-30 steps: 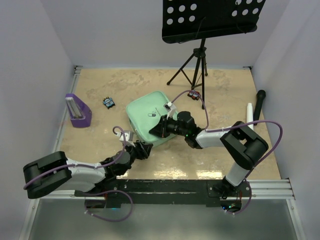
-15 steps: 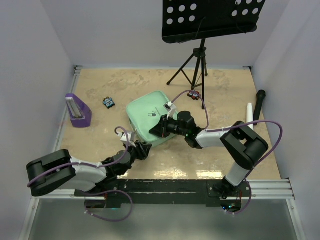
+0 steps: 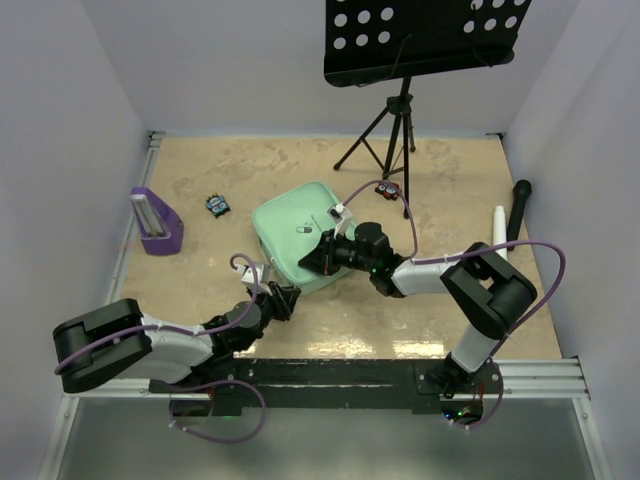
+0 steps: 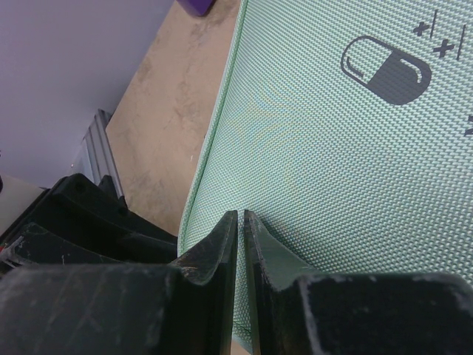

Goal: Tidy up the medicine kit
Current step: Zip the medicine box at the center of the board.

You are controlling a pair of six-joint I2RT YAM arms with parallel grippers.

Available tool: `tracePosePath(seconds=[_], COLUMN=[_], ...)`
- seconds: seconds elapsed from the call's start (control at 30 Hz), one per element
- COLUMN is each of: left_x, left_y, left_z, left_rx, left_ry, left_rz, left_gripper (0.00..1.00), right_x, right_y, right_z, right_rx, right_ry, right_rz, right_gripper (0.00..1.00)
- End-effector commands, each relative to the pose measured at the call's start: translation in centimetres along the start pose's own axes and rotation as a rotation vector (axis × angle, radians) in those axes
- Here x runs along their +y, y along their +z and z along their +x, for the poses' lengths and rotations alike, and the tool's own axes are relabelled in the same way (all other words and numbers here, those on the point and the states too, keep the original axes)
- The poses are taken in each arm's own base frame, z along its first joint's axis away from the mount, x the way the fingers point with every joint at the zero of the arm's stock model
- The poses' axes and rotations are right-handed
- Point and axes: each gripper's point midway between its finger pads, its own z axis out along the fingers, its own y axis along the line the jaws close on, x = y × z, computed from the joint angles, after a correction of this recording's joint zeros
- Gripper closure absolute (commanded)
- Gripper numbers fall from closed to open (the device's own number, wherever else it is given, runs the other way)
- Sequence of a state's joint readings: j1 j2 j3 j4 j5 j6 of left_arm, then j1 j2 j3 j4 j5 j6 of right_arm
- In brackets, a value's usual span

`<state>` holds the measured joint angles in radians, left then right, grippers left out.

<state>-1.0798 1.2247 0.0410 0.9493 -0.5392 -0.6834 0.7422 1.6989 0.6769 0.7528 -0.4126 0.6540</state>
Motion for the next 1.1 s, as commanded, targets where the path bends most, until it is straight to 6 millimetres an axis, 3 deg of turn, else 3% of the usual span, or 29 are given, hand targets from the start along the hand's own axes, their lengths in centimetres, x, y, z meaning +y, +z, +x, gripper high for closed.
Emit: tracePosePath(seconds=[0.0, 0.7, 0.97, 1.07], left_x=[1.9, 2.0, 2.6, 2.8], left_y=[-2.0, -2.3, -2.5, -2.6], left_z=[1.4, 1.7, 2.0, 2.2], left_rx=[0.014, 0.027, 0.036, 0.044], left_ry=[0.012, 0.007, 0.002, 0.004], left_rz=[0.019, 0.031, 0.014, 0.005], left_gripper=[0.76, 1.00, 1.00, 1.00], right_x=[-3.2, -3.1, -3.2, -3.3], right_y=[-0.8, -0.9, -1.0, -1.2], right_z=[4.8, 4.8, 4.7, 4.5], right_rx=[0.145, 0.144, 0.143, 0.134], right_ry=[0.043, 0.044, 0.048, 0.065], right_rz=[0.109, 0.108, 0.117, 0.143], right_gripper=[0.86, 0.86, 0.86, 0.69])
